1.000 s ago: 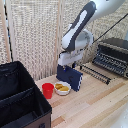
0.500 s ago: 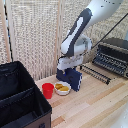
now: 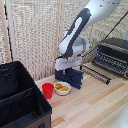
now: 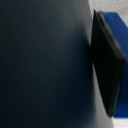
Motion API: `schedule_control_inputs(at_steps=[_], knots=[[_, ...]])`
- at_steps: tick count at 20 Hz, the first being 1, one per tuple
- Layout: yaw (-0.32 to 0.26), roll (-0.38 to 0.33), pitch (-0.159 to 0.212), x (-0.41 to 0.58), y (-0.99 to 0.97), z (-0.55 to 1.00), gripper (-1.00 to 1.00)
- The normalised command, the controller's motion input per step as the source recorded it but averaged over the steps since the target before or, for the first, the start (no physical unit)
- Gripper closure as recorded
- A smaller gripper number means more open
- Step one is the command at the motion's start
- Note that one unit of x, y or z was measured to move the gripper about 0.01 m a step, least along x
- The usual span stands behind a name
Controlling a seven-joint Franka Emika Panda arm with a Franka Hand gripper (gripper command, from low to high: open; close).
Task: Gently maneuver your gripper in the book's direction. Confidently hold the book by angling your gripper properly. Relocate the book to the caddy. Pinpoint the back pocket of the caddy and set the book down inside it.
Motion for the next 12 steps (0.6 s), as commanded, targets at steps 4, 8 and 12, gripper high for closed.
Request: schedule_control_inputs(at_steps=[4, 8, 12], knots=[[-0.354, -0.069, 0.002, 0.0, 0.05, 0.24, 1.0], [-0.303, -0.07, 0.078, 0.296, -0.15, 0.64, 1.0], [-0.178, -0.014, 0.088, 0.456, -0.22, 0.98, 1.0]])
